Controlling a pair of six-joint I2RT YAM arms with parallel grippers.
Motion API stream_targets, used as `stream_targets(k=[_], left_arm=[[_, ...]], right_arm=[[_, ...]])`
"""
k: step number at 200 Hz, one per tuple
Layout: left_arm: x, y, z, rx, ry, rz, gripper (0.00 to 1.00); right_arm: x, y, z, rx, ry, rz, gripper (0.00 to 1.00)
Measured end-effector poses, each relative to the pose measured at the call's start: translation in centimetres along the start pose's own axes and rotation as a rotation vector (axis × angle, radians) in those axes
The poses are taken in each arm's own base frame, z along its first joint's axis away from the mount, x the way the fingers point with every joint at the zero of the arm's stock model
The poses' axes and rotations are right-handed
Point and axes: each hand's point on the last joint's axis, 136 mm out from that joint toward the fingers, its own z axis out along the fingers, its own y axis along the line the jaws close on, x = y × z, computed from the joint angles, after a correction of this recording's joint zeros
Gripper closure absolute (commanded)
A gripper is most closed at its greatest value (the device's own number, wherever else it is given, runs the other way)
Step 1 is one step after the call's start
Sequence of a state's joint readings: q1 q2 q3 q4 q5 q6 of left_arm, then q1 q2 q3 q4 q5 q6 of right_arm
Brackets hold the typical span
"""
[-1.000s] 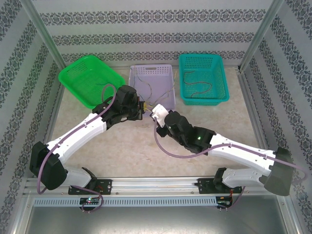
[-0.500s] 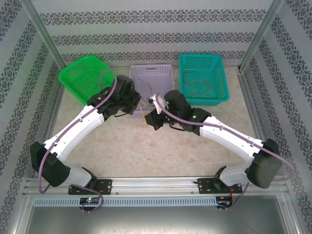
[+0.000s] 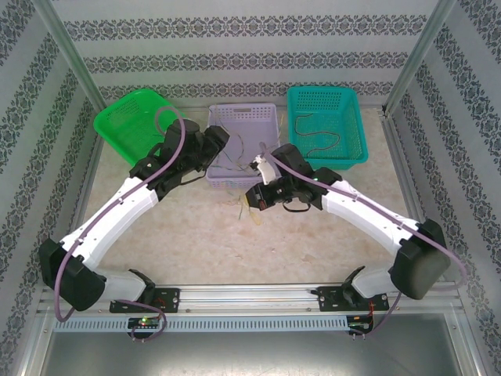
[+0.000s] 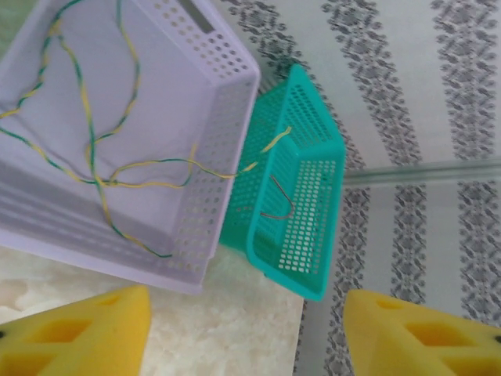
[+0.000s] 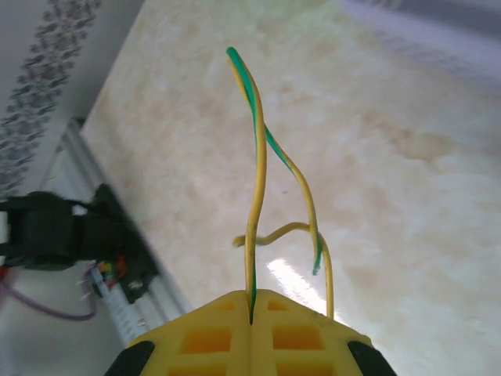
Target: Untangle the cables
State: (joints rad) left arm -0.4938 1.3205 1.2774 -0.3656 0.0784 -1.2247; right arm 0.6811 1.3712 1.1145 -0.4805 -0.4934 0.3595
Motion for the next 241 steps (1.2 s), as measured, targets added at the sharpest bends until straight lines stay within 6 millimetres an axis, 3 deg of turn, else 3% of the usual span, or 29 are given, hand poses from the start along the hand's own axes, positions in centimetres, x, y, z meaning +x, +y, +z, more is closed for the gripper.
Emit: stream_targets(k=[14,44,78,119,174,215,241], left_arm=[[-0.3,0.4,-0.6,-0.011,0.019,-0.049,0.31],[-0.1,3.8,-1.7,-0.132,0.095,-0.252,0.29],[4.2,6.3,-1.1,-0.168,0.182,-0.527,0.21],[6.7,3.7,1.3,-0.092,0.234,-0.729,0.22],[8.6,2.7,5.5,-0.04,0.264,-0.789,0.27],[8.2,1.9,6.0,0.003,0.244,-0.8,0.31],[8.4,1.8,6.0,0.005,0.249,-0.796,0.34]], right_arm=[[-0.5,-0.5,-1.3,0.057,-0.061,-0.039,1.0],[-1.6,-1.6,-3.8,0.176,-0.197,-0.129,1.0],[-1.9,-3.6,-3.7,0.257,-0.293,-0.194,1.0],[-1.2,-5.5,-2.1,0.277,-0.364,-0.218,1.0],[-2.3,-4.4,-1.8,0.222,-0.468,-0.252,1.0],[-2.3,-3.0,-1.3,0.19,-0.482,-0.284,1.0],[-2.4,-3.4,-1.2,0.211,-0.494,-0.282,1.0]])
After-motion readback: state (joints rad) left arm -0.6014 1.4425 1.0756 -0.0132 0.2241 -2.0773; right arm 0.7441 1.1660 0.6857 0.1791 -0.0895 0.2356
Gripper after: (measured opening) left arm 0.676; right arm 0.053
